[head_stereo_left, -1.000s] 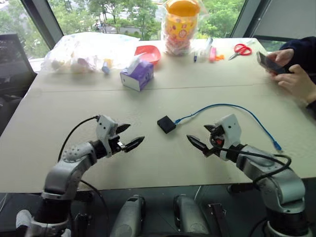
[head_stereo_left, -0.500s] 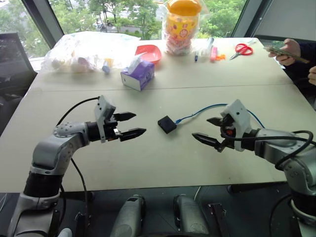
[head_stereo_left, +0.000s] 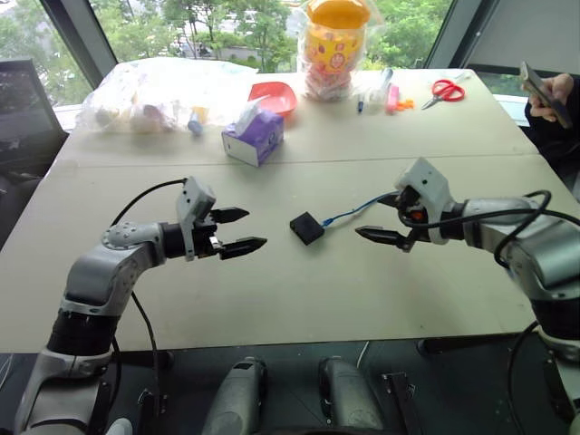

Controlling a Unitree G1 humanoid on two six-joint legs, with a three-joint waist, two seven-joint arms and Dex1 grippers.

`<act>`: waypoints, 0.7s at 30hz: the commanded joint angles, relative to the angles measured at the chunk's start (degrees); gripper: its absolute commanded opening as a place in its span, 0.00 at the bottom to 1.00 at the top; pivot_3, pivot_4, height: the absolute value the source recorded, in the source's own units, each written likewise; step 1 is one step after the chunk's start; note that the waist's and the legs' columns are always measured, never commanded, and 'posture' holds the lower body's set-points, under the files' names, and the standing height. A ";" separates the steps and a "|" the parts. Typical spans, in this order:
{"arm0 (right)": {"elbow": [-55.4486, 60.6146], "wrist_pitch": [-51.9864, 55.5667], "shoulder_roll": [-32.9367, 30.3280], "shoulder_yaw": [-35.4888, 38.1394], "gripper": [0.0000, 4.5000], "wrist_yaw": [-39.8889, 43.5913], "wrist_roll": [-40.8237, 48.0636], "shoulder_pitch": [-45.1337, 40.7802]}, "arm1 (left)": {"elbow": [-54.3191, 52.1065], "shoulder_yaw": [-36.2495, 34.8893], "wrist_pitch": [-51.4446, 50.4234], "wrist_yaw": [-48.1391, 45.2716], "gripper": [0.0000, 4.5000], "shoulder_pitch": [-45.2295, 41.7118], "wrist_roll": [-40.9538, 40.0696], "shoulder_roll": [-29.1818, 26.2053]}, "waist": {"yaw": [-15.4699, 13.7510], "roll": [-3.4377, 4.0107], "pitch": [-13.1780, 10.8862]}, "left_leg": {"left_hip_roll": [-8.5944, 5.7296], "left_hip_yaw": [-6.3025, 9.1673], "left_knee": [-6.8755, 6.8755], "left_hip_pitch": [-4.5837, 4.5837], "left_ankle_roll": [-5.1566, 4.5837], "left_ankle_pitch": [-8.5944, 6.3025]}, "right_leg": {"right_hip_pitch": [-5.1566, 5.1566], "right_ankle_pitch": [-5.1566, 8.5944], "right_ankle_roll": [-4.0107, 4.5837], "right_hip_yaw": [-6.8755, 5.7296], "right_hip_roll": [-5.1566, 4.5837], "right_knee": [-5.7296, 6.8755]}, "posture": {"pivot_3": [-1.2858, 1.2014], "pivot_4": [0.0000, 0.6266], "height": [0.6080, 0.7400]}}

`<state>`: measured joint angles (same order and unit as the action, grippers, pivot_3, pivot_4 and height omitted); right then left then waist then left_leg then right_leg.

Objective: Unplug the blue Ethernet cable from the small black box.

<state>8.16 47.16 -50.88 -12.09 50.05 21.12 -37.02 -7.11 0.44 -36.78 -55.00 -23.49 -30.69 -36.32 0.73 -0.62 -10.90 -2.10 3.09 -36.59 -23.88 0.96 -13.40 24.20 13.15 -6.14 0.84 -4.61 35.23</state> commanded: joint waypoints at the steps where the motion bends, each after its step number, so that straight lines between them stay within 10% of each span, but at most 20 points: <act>1: -7.68 -8.61 0.45 -5.87 1.00 6.24 -6.75 -4.79 | -0.67 -0.69 1.90 -0.17 0.98 -0.50 0.80 -0.45 | 0.03 0.00 0.00 | 0.00 0.00 0.00 0.00 0.00 0.00 | 0.01 0.00 -0.01 0.00 0.01 0.00 | 0.52 0.24 1.00; 18: -58.32 -34.86 23.28 -19.62 1.00 24.32 -26.58 -28.94 | -1.96 -3.14 4.69 1.67 0.98 1.46 2.58 -1.88 | 0.36 0.01 0.00 | -0.04 0.00 0.01 0.02 0.09 0.05 | 0.16 -0.14 -0.22 0.01 0.03 0.34 | 0.52 0.24 1.00; 21: -67.60 -36.96 27.94 -19.12 0.82 23.63 -28.88 -32.89 | -1.12 -3.35 5.30 1.53 1.00 1.17 2.86 -2.26 | 0.67 0.00 0.00 | -0.06 0.00 0.03 0.13 0.15 0.08 | 0.16 -0.15 -0.20 0.04 0.04 0.50 | 0.52 0.24 1.00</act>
<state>-55.85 11.63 -24.50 -31.83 73.59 -6.49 -68.42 -7.71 -1.31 -32.78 -53.30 -21.81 -28.00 -37.96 1.40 -0.62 -10.90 -2.17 3.09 -36.56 -23.68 1.12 -13.31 24.35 13.01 -6.34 0.89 -4.58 35.86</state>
